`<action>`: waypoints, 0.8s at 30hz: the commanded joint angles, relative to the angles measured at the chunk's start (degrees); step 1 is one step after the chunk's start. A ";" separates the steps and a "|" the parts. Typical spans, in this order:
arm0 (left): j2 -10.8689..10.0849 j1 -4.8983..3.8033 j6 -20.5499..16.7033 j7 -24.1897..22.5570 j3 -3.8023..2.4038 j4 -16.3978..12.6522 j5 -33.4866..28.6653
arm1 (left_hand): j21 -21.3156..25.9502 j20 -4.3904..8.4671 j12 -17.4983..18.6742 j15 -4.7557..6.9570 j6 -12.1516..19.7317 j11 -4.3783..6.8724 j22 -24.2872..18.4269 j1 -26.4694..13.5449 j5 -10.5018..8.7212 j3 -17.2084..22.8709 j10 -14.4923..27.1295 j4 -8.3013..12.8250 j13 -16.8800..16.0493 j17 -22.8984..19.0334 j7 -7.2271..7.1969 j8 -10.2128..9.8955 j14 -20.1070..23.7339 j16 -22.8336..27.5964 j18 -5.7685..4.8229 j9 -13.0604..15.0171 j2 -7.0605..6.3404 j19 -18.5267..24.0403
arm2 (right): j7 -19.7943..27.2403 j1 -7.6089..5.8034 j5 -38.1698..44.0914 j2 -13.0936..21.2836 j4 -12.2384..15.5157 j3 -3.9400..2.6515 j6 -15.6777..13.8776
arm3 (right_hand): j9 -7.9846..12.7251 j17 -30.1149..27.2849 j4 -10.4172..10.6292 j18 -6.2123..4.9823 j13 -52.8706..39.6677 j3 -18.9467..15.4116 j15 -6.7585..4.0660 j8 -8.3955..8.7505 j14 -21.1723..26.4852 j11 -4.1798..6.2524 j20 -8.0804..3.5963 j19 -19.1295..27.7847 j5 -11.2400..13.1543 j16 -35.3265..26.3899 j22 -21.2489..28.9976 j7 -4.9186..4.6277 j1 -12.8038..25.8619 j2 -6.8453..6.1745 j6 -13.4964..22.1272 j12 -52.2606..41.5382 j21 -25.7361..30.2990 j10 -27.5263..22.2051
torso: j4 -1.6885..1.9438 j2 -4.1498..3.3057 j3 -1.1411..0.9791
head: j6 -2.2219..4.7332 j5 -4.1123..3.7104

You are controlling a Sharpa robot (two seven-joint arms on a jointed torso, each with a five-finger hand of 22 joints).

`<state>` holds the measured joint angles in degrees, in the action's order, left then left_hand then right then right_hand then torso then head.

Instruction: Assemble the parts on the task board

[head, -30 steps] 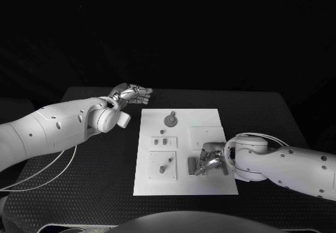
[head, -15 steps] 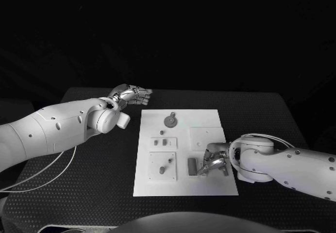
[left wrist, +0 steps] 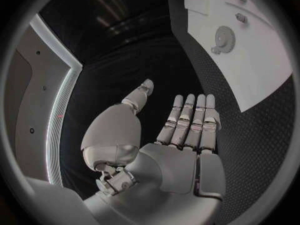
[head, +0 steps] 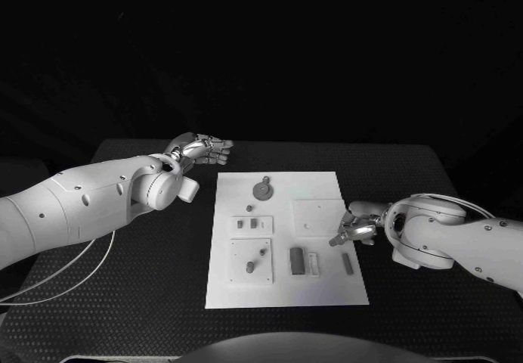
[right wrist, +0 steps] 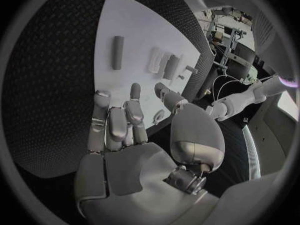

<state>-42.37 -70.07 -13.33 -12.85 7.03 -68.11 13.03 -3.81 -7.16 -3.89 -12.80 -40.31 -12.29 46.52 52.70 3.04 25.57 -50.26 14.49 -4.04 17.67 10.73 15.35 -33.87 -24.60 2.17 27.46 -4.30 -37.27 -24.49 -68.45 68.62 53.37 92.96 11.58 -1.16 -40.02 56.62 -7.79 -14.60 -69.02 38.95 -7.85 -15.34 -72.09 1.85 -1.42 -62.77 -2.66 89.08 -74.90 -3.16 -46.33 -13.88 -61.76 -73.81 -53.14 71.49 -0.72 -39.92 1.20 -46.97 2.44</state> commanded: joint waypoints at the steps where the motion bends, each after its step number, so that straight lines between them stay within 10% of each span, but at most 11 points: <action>1: -0.06 -0.07 -0.55 -1.31 -0.04 -0.15 0.08 | -0.16 0.04 -0.07 0.06 0.34 0.21 -0.08 0.00 -0.11 0.03 0.25 -0.14 0.04 0.05 2.00 0.24 0.17 0.09 0.03 0.07 -0.51 0.26 | -1.61 0.05 3.76 1.01 -0.36 0.05 1.08 | -0.10 0.08 0.28 -0.40 -0.08 -0.01 0.42 0.21 0.11 -0.28 0.10 -0.48 -0.23 0.29 -0.56 -1.57 -0.03 -0.43 1.89 -0.28 0.10 -0.01 | 0.00 -0.06 -0.04 | -0.14 -0.17; 10: -0.07 -0.07 -0.56 -1.17 -0.04 -0.24 0.07 | -0.17 0.05 -0.06 0.07 0.29 0.23 -0.08 -0.06 -0.11 0.00 0.26 -0.21 0.05 0.07 2.05 0.28 0.19 0.10 0.00 0.08 -0.53 0.27 | -3.25 1.37 5.35 1.82 0.35 0.10 4.29 | -0.68 -0.16 -1.30 -0.40 -0.01 -0.33 0.54 -0.73 0.45 -0.01 0.26 0.06 -0.23 0.35 -0.80 -1.17 -1.46 1.07 0.24 -0.28 0.12 0.11 | 0.00 -0.06 -0.07 | -0.51 -0.08; 24: 0.05 -0.06 0.17 -0.52 -0.04 0.00 0.07 | -0.19 0.07 -0.02 0.06 0.13 0.23 -0.09 -0.18 -0.11 -0.05 0.37 -0.33 0.07 0.09 2.11 0.40 0.26 0.14 -0.04 0.12 -0.53 0.28 | -4.07 4.23 6.95 0.84 -0.90 0.13 7.04 | -0.49 1.98 -0.19 -0.40 -1.73 -0.32 0.36 -0.92 -1.03 0.36 0.18 -0.49 -0.24 0.74 -0.84 -0.79 -0.85 -0.34 -0.94 -1.75 -0.20 2.06 | 0.06 -0.05 -0.06 | -0.94 -0.61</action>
<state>-42.45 -70.05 -13.61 -13.05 7.02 -68.07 13.03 -3.80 -7.16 -3.89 -12.81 -40.31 -12.14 46.47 52.70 3.04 25.57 -50.11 14.49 -4.04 17.71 10.73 15.48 -33.87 -24.61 2.17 27.52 -4.30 -37.27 -28.03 -64.32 74.22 54.27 92.15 11.70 3.63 -40.61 58.61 -8.16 -13.87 -70.73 38.68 -7.52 -16.19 -72.82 2.25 -1.22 -62.96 -2.66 89.58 -74.90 -4.02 -47.08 -13.74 -62.44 -75.26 -53.14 73.32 -0.64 -39.96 1.19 -47.86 1.90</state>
